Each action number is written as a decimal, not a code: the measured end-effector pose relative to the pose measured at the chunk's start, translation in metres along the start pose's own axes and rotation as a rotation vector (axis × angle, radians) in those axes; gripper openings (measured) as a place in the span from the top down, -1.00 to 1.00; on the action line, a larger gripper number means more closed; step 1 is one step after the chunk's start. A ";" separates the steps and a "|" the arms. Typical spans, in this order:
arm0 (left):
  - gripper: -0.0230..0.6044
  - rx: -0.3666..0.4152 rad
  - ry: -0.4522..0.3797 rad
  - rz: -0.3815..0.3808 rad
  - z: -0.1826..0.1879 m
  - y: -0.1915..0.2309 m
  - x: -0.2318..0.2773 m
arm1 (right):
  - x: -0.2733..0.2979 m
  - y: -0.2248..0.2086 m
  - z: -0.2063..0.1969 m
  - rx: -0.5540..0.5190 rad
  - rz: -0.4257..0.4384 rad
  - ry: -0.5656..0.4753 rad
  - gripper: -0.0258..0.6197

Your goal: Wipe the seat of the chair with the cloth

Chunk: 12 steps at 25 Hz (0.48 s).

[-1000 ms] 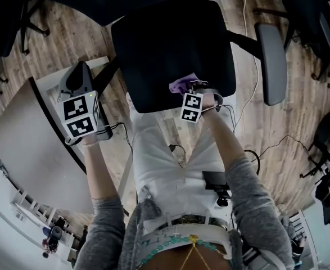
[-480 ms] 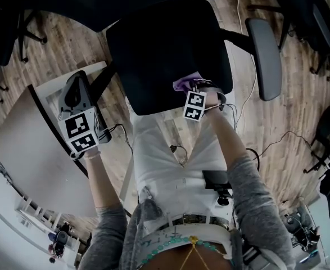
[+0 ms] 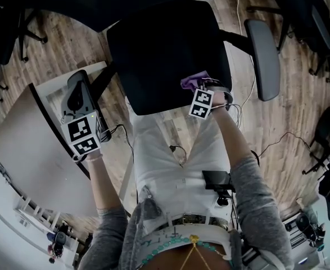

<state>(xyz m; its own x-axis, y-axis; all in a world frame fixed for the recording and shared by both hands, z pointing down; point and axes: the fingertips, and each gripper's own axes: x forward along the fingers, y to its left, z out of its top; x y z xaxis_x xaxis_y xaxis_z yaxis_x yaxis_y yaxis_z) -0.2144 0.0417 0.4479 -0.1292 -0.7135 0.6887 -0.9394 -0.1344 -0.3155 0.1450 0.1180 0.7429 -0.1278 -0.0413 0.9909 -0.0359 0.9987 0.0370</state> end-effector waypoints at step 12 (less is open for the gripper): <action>0.92 -0.067 -0.028 -0.041 0.000 0.004 0.001 | -0.008 -0.017 -0.029 0.071 -0.017 0.007 0.77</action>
<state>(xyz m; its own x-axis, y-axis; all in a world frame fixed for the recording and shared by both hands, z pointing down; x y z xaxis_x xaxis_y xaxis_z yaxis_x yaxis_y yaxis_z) -0.2186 0.0407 0.4476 -0.0818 -0.7272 0.6816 -0.9629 -0.1188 -0.2424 0.1753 0.1025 0.7378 -0.1198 -0.0576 0.9911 -0.1082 0.9931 0.0446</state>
